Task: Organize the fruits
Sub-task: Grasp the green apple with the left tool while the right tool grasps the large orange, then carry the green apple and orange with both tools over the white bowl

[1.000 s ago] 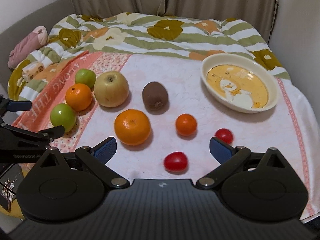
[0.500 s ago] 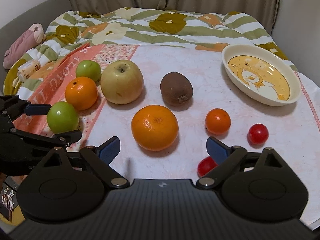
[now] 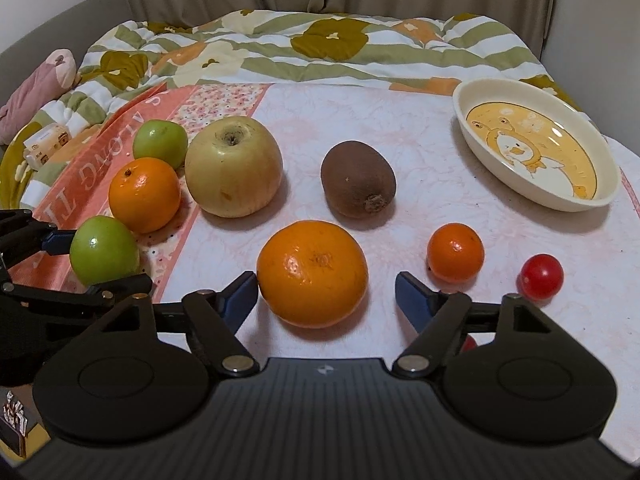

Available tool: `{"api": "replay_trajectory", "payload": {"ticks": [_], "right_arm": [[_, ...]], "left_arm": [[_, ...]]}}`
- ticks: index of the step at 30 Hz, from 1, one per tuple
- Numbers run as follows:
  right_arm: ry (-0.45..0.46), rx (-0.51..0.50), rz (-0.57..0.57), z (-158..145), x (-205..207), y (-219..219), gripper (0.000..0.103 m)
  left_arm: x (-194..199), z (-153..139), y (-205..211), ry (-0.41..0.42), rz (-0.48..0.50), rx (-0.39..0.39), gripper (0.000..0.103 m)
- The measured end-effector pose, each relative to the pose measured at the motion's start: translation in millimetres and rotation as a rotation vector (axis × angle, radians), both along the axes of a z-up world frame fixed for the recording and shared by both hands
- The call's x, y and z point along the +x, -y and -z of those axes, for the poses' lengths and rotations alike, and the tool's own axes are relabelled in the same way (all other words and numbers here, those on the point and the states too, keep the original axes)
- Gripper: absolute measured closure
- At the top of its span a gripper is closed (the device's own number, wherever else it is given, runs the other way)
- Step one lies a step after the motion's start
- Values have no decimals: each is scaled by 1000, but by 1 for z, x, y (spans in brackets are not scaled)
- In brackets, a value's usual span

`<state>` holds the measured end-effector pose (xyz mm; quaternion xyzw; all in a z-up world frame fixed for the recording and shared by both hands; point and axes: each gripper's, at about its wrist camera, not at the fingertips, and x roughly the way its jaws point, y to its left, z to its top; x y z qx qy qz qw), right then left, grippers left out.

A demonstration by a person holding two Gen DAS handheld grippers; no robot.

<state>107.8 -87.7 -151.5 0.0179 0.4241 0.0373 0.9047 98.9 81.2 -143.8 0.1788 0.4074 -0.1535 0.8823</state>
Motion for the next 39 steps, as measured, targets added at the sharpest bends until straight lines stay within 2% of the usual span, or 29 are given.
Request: {"api": "replay_trajectory", "payload": {"ticks": [7, 11, 15, 19, 30, 39], "right_arm": [[-1, 0, -5, 3, 4, -4, 19], [-4, 10, -11, 4, 6, -5, 27], [5, -7, -26, 4, 5, -8, 28], [9, 18, -37, 0, 1, -9, 28], [74, 51, -48, -49, -21, -8, 28], [128, 75, -19, -92, -33, 31, 28]], "left_arm": [[-2, 0, -1, -3, -5, -1, 42], [-4, -1, -4, -6, -19, -5, 42], [-7, -1, -8, -8, -31, -5, 42], [-11, -6, -12, -4, -44, -12, 42], [-28, -51, -11, 48, -60, -36, 42], [-32, -92, 29, 97, -19, -54, 42]]}}
